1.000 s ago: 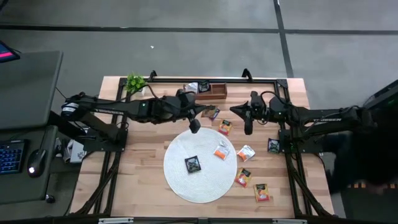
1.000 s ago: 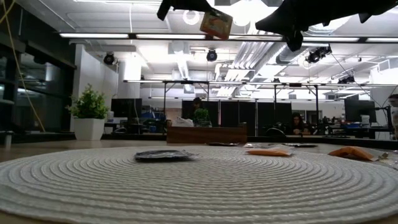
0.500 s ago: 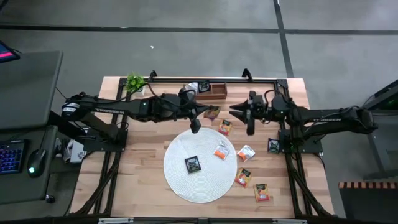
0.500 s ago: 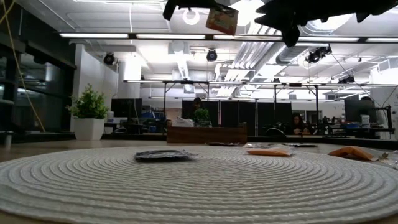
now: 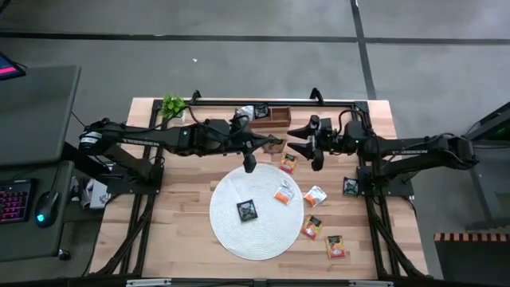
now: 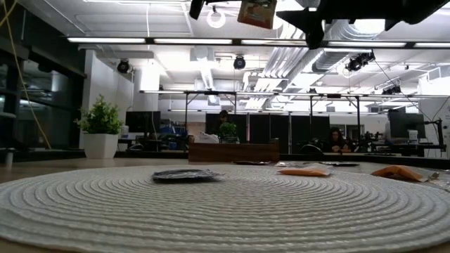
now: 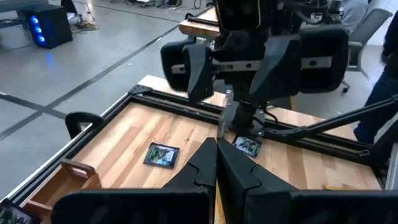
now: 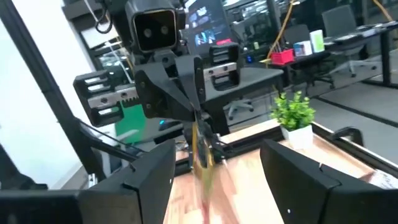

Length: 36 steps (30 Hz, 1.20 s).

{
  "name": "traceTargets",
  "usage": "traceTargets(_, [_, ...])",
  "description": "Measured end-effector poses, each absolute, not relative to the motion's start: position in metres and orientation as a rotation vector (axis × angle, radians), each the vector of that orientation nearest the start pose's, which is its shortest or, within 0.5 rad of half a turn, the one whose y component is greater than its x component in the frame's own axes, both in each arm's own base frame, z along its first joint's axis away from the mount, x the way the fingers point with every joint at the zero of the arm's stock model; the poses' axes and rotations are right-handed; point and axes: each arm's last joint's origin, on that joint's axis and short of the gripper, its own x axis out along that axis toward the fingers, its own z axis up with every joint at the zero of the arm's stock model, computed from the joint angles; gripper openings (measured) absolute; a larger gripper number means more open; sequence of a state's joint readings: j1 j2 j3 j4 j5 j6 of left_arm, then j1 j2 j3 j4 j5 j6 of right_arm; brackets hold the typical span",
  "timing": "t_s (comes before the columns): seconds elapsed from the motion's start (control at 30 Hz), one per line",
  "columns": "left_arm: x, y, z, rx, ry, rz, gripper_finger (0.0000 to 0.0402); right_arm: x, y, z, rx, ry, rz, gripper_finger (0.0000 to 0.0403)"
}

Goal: Pick & Place Tea
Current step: Put the yellow tea bag into the right section of the wooden organizer

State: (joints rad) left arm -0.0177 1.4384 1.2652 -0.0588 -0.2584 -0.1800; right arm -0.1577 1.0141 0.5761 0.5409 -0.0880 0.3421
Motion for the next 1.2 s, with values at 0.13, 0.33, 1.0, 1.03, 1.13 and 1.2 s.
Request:
traceTargets(0.13, [0.33, 0.003, 0.36, -0.149, 0.21, 0.247, 0.0, 0.228, -0.033, 0.285, 0.351, -0.121, -0.022, 0.0232])
traceTargets(0.33, [0.33, 0.003, 0.36, -0.151, 0.207, 0.234, 0.0, 0.24, -0.034, 0.287, 0.345, -0.121, 0.001, 0.0232])
traceTargets(1.0, [0.33, 0.002, 0.357, -0.156, 0.242, 0.222, 0.0, 0.261, -0.035, 0.288, 0.345, -0.063, 0.068, 0.0108])
traceTargets(1.03, [0.33, 0.002, 0.357, -0.156, 0.242, 0.222, 0.0, 0.261, -0.035, 0.287, 0.346, -0.058, 0.072, 0.01])
traceTargets(1.13, [0.33, 0.002, 0.357, -0.156, 0.241, 0.221, 0.0, 0.261, -0.035, 0.286, 0.347, -0.047, 0.076, 0.0077])
traceTargets(1.2, [0.33, 0.002, 0.357, -0.156, 0.241, 0.222, 0.0, 0.261, -0.035, 0.286, 0.347, -0.048, 0.077, 0.0061])
